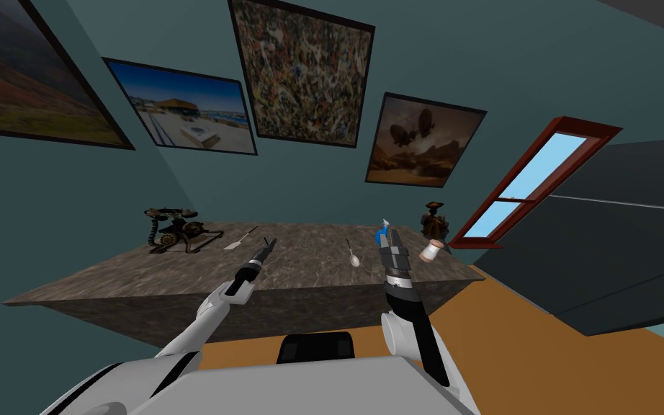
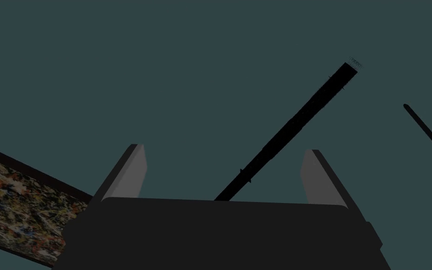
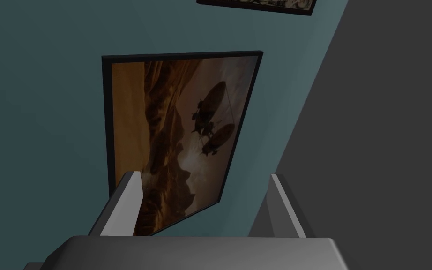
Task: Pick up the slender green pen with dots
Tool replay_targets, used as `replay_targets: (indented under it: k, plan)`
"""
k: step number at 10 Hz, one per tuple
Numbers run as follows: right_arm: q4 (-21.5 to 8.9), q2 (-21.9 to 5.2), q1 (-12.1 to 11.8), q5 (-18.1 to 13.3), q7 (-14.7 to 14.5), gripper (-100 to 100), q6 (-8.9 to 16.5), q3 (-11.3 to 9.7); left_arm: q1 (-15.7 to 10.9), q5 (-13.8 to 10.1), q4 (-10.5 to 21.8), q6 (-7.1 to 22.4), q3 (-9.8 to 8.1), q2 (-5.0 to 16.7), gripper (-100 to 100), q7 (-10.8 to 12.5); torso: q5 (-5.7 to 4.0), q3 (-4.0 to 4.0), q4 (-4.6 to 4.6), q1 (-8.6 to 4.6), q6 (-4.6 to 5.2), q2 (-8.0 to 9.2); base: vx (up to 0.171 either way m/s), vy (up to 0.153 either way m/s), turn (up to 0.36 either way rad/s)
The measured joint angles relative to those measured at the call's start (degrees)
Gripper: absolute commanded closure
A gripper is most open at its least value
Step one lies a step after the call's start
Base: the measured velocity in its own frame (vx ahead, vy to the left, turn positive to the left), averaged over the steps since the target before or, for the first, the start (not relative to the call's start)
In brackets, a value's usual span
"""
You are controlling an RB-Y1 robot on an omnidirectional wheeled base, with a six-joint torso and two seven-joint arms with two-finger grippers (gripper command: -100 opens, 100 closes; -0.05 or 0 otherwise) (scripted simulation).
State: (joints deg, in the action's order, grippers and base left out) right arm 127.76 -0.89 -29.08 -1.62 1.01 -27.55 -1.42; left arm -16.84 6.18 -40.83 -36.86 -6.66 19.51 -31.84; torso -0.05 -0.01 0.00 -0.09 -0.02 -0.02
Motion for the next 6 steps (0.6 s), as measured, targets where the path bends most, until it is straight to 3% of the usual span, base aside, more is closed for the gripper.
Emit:
replay_targets:
  k: [1, 2, 6]
  plan:
    - [0.00, 0.00, 0.00, 0.00, 0.00, 0, 0.00, 0.00, 0.01, 0.00, -0.03, 0.00, 0.00, -0.01, -100, 0.01, 0.02, 0.01, 0.00, 0.08, 0.00, 0.01, 0.000, 0.000, 0.000]
    - [0.00, 0.00, 0.00, 0.00, 0.00, 0, 0.00, 0.00, 0.01, 0.00, -0.02, 0.00, 0.00, -0.01, 100, 0.01, 0.03, 0.01, 0.00, 0.11, 0.00, 0.02, 0.000, 0.000, 0.000]
    - [0.00, 0.00, 0.00, 0.00, 0.00, 0, 0.00, 0.00, 0.00, 0.10, -0.04, 0.00, 0.05, 0.07, 100, -0.18, 0.13, 0.02, 0.01, 0.21, -0.02, 0.03, 0.000, 0.000, 0.000]
